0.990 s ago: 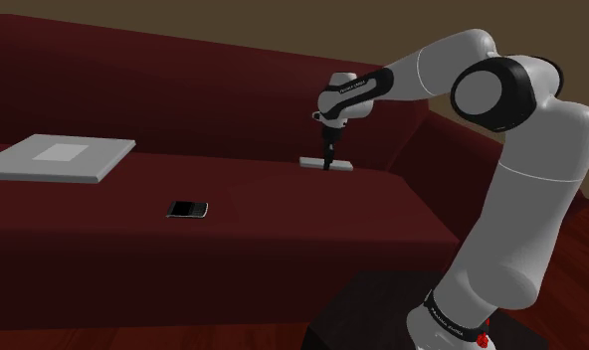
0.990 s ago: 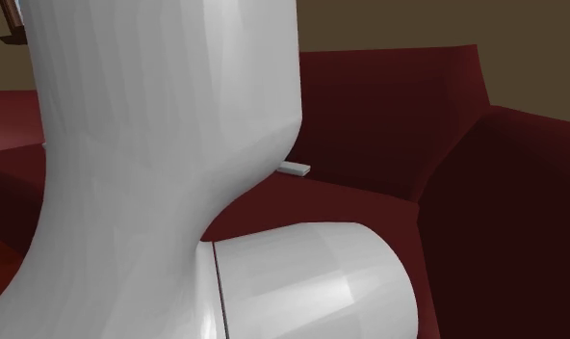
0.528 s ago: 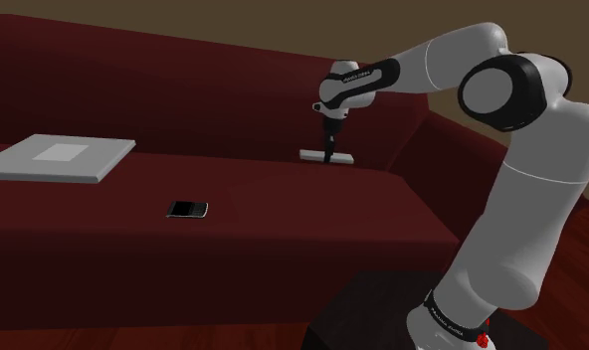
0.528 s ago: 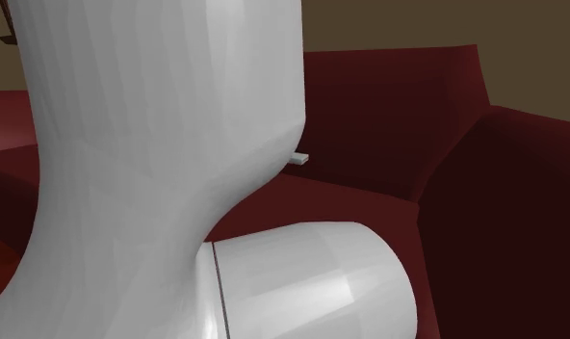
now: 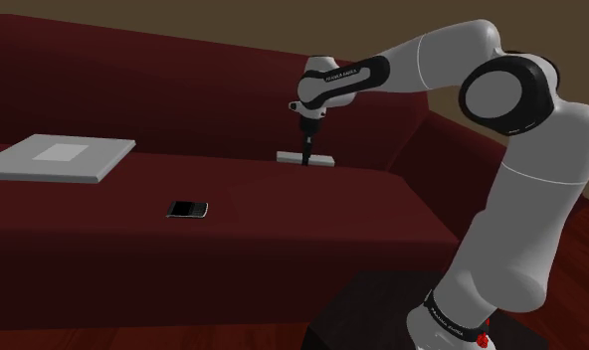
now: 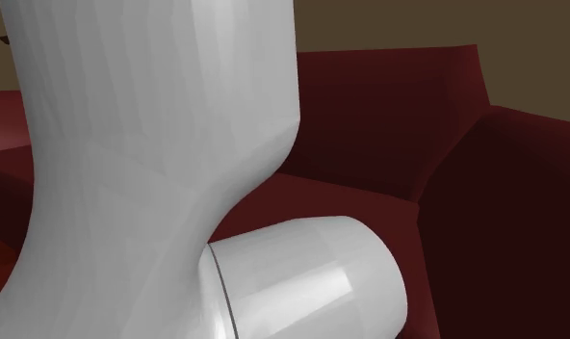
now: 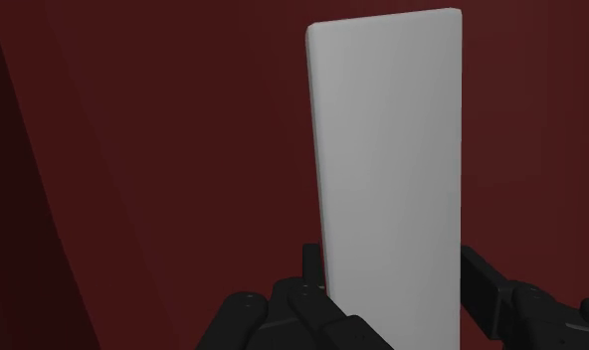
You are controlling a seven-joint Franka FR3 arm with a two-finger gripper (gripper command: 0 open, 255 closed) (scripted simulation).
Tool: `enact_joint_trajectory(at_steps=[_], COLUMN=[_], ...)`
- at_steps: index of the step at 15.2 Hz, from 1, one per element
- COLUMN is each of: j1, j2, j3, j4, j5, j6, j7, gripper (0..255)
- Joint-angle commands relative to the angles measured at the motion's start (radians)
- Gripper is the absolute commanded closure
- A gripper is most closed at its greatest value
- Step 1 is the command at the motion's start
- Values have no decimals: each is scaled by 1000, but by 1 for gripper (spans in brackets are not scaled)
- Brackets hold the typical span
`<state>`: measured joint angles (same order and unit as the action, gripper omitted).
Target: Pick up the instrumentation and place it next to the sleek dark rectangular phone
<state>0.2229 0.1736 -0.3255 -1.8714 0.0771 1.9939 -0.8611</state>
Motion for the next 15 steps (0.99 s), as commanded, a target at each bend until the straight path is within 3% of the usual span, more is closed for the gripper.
enact_joint_trajectory(at_steps=[1,8,15], j1=[24,104,178], j2=[8,77,190], j3=[17,77,128], j4=[12,117,289], j5=[1,13,25], j6=[-3,-35,-91], j7=[42,184,314], gripper=[255,255,255])
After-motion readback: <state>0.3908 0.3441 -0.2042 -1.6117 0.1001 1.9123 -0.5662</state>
